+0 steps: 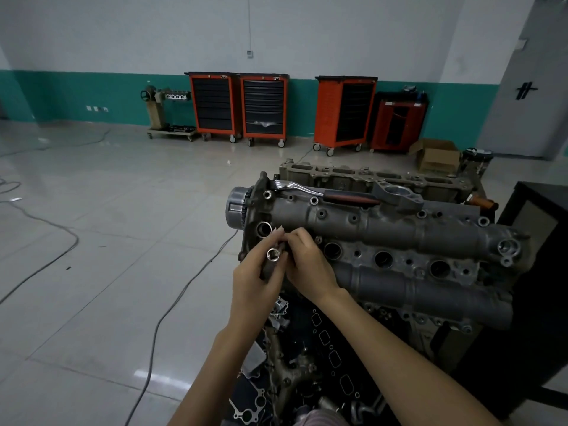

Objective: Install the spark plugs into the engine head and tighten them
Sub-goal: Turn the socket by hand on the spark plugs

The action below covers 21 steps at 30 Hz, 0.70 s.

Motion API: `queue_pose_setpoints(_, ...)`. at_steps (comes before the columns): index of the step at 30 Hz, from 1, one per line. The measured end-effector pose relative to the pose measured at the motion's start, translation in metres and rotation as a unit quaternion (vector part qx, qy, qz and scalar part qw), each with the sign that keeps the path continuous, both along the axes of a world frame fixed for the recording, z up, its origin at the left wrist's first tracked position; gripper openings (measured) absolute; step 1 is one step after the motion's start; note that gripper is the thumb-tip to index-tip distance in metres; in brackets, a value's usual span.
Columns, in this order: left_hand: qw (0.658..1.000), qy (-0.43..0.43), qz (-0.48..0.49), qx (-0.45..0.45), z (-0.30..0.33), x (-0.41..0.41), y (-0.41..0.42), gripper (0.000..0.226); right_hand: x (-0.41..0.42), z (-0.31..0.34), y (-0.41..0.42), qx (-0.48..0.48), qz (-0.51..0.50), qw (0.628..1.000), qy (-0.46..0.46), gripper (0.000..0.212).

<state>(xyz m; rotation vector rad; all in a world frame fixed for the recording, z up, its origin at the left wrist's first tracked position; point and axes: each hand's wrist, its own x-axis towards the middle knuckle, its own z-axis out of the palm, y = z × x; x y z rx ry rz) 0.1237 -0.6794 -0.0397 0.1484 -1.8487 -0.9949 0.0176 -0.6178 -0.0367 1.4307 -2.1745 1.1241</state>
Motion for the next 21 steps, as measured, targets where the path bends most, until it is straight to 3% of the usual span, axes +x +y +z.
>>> queue_pose_setpoints(3,1.000,0.007,0.010,0.007,-0.0025,-0.0013,0.0026,0.038,0.0006,-0.0011,0.0000,-0.015,0.011,1.000,-0.004,0.021)
queue_pose_setpoints(6,0.995,0.046,0.045,0.071,0.0002,-0.0025,0.0027,0.024,-0.0009,-0.0005,-0.0006,-0.026,0.014,0.999,-0.015,0.025)
queue_pose_setpoints(10,0.992,0.023,0.079,0.099,-0.0019,-0.0035,0.0002,0.020,-0.0025,-0.0016,-0.0007,-0.038,0.014,0.999,-0.022,0.013)
queue_pose_setpoints(16,0.999,0.019,0.037,0.006,-0.0052,-0.0022,0.0039,0.031,0.0012,-0.0015,0.0020,-0.043,0.047,0.998,0.022,0.028)
queue_pose_setpoints(21,0.991,0.071,0.073,0.091,-0.0028,-0.0011,0.0074,0.017,-0.0014,-0.0022,0.0034,-0.038,0.051,0.998,-0.012,0.037)
